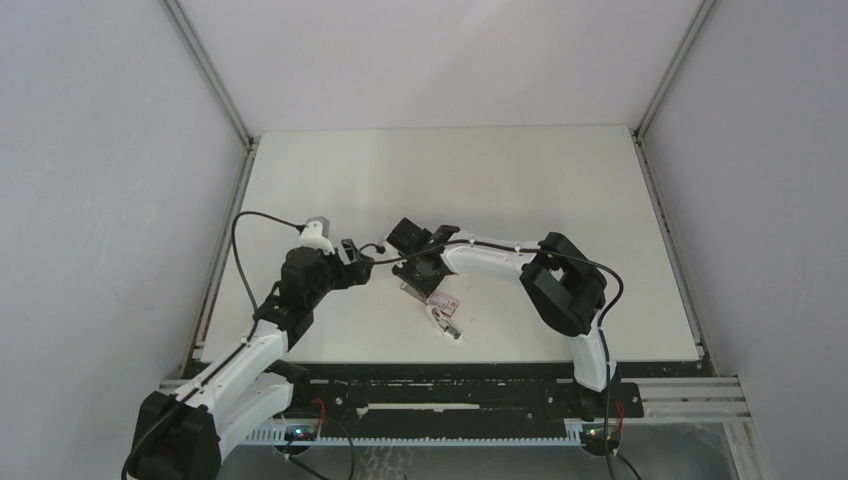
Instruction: Load the staples into the stapler
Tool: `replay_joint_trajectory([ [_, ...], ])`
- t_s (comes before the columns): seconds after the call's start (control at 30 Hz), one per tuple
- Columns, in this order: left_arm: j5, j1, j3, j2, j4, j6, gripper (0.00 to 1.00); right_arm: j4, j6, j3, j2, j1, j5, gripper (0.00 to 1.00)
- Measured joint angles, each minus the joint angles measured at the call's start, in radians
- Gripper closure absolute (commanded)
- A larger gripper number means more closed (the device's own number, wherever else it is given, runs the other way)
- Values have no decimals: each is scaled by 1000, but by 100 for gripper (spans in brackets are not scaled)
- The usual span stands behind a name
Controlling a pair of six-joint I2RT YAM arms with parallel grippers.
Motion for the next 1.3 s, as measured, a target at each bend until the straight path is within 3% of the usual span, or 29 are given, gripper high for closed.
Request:
replay_joint_trajectory([
  [1.3,-1,0,0,14,1,0,15,30,-121,-10,-48,18,-53,74],
])
